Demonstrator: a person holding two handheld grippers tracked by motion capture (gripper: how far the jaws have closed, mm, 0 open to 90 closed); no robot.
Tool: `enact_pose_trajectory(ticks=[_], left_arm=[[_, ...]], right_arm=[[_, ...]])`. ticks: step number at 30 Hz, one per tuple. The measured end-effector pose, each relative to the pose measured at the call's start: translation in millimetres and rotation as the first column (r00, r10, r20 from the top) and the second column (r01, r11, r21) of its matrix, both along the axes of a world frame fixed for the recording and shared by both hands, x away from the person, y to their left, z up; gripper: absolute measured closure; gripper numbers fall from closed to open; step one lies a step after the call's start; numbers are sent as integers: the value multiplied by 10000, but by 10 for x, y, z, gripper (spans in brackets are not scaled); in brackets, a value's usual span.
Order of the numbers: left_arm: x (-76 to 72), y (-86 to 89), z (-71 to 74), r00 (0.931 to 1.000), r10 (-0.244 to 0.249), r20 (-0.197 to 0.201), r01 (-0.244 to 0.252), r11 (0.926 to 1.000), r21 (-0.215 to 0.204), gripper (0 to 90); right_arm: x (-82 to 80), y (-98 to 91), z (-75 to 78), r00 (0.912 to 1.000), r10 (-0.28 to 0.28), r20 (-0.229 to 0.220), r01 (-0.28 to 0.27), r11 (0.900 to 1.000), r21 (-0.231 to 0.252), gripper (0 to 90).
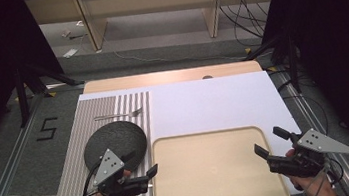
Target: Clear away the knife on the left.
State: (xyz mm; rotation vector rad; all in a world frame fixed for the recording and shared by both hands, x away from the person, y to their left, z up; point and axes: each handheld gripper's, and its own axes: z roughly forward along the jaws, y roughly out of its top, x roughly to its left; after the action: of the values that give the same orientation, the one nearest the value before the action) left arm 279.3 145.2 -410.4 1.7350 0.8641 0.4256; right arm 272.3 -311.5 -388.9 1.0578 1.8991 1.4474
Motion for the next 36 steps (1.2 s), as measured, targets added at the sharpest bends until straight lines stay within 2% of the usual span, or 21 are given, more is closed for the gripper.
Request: enact_pose_trajectory(ticks=[20,27,30,36], left_arm=[[5,22,23,10000,-49,-30,49,10000,3,166],[20,48,66,9991,-402,-116,405,9987,314,166],[42,54,96,9979,-586,-260,602,9960,658,166],[61,89,152,9945,-891,-552,944,9903,1022,171]], right_arm=[[-1,-1,1,10000,12,4,-12,10000,17,161],[0,-3,-1,10000,-5,-19,5,10000,0,161],[2,-1,-3,10000,-14,-25,14,10000,-16,161],[7,0,-8,10000,-10,-38,10,10000,-23,161]])
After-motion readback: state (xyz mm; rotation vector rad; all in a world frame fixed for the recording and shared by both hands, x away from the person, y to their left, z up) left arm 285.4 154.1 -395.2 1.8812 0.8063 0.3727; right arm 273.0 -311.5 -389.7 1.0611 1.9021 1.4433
